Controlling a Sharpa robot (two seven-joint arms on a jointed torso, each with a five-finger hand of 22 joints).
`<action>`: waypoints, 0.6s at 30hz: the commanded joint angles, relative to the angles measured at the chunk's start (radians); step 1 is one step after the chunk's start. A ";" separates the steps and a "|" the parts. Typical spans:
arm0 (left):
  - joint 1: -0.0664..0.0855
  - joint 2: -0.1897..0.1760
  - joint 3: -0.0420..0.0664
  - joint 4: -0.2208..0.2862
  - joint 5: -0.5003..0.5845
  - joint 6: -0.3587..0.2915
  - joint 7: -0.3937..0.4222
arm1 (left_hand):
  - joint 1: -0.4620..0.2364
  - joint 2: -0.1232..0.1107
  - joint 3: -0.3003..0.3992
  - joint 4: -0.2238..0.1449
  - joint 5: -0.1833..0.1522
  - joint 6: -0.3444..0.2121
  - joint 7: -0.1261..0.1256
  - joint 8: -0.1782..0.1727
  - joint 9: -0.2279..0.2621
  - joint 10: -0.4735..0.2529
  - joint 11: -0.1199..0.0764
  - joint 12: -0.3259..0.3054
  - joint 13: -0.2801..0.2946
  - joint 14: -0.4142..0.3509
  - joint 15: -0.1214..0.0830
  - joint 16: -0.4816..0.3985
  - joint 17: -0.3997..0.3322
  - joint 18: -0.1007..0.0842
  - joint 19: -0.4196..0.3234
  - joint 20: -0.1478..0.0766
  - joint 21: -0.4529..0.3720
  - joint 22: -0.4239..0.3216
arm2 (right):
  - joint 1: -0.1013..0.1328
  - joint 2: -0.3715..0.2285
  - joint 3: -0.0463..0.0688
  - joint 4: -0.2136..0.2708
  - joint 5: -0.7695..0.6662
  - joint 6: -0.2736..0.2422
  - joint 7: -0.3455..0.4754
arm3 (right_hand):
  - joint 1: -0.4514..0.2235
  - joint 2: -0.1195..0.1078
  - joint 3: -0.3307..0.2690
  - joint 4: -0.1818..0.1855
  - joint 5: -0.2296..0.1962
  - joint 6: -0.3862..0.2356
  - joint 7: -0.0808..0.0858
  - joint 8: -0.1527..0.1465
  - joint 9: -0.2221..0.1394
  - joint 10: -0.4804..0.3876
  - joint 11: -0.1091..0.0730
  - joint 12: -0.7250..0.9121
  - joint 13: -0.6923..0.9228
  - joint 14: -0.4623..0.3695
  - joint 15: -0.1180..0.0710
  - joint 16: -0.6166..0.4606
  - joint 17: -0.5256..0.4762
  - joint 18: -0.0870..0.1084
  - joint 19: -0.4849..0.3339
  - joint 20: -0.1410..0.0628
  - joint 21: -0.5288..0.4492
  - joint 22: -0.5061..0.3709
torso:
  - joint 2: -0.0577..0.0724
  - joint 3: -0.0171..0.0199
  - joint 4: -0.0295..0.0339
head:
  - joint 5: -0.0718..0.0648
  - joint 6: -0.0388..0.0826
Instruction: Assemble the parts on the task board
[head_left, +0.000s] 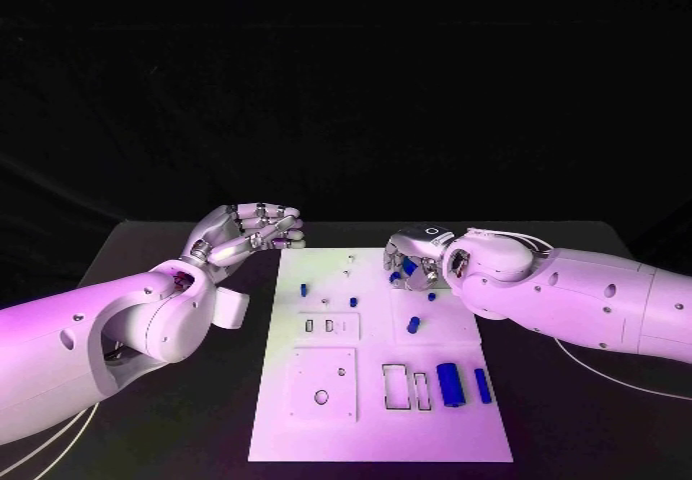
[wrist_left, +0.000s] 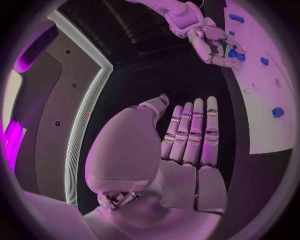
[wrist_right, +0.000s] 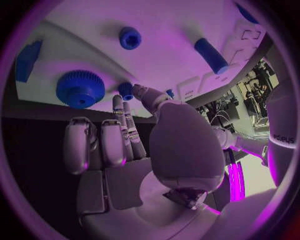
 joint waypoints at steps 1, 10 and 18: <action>0.002 0.000 0.001 0.001 0.003 0.012 0.014 | 0.004 0.005 0.004 -0.001 0.004 -0.002 0.011 -0.004 -0.001 0.006 0.004 -0.006 -0.001 0.000 0.004 -0.003 0.001 0.013 0.000 0.004 -0.003 -0.001 | -0.001 0.001 0.000 -0.003 -0.012 0.032 -0.010 | 0.004 0.006 0.002 0.008 0.001 0.005 0.000 0.002 0.003 0.005 -0.006 0.004 0.001 0.036 0.007 0.007 0.002 -0.013 0.008 0.001 0.005 0.002 | 0.002 -0.0001 0.0030 | -0.002 -0.002; 0.004 -0.003 0.001 0.001 0.004 0.012 0.014 | 0.004 0.005 0.006 -0.001 0.003 -0.001 0.011 -0.004 -0.001 0.007 0.004 -0.008 -0.001 0.000 0.004 -0.004 0.002 0.013 0.001 0.004 -0.004 -0.001 | -0.002 0.002 0.000 -0.001 -0.014 0.013 -0.008 | 0.037 0.038 0.038 0.008 0.002 0.033 -0.012 0.021 0.019 0.038 -0.018 0.014 0.012 0.035 -0.002 0.020 0.009 -0.016 0.014 -0.005 0.021 0.027 | 0.003 0.0004 0.0021 | -0.001 -0.004; 0.005 -0.004 0.001 0.000 0.005 0.013 0.013 | 0.003 0.005 0.006 -0.001 0.003 -0.001 0.011 -0.004 -0.001 0.007 0.004 -0.008 -0.001 0.000 0.004 -0.004 0.002 0.013 0.001 0.004 -0.004 -0.002 | -0.003 0.003 0.000 0.008 -0.020 -0.053 -0.004 | 0.081 0.073 0.075 -0.018 0.001 0.077 -0.032 0.066 0.057 0.093 -0.041 0.031 0.043 0.036 -0.022 0.033 0.016 -0.022 0.026 -0.023 0.041 0.062 | 0.004 0.0001 0.0062 | -0.003 -0.004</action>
